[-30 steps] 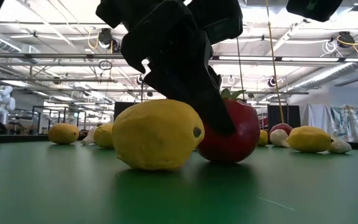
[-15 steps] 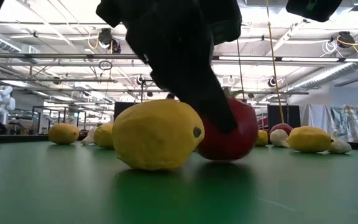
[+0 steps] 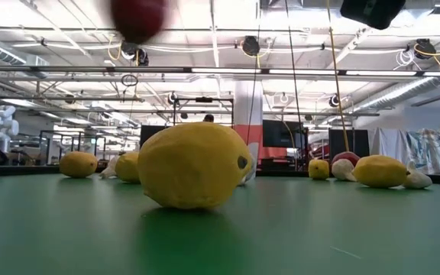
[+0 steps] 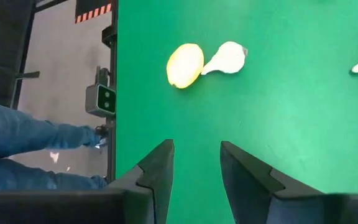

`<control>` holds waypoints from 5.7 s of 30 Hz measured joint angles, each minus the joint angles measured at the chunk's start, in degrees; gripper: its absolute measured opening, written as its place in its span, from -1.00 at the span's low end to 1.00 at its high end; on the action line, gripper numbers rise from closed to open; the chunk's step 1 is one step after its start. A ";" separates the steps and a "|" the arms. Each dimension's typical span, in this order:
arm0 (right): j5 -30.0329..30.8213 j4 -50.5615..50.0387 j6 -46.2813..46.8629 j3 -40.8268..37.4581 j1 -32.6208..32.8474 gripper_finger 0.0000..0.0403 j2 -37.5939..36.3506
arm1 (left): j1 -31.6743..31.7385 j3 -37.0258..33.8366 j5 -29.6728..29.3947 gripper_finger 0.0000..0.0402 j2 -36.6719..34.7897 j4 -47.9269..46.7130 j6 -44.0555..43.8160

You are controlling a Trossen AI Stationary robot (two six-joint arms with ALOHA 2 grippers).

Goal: Sort produce into baskets
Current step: Put the tomato into the gray bin

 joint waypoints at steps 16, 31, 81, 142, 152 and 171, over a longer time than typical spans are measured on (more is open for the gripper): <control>3.35 6.83 -5.87 0.00 -3.98 -0.39 0.00 | -33.01 -9.04 -11.31 0.57 -9.91 -21.73 -48.26; 2.85 8.78 -6.46 0.00 -5.98 -0.39 0.00 | -39.51 -20.26 -1.96 0.58 -9.89 -22.30 -58.43; 3.04 -20.60 5.49 0.00 -39.87 -0.36 -7.78 | -3.10 -15.17 -24.46 0.91 -11.20 10.15 -8.18; -1.90 -22.09 -24.14 -0.23 -84.87 0.77 17.07 | 14.19 -15.17 -16.73 0.91 -11.20 15.63 -10.34; -1.90 -16.63 -23.18 -7.30 -84.69 0.77 16.95 | 14.22 -15.17 -18.25 0.91 -11.20 15.65 -10.32; -1.62 -9.61 -21.68 -8.16 -84.36 0.54 16.76 | 14.22 -15.17 -18.27 0.91 -11.20 15.67 -11.85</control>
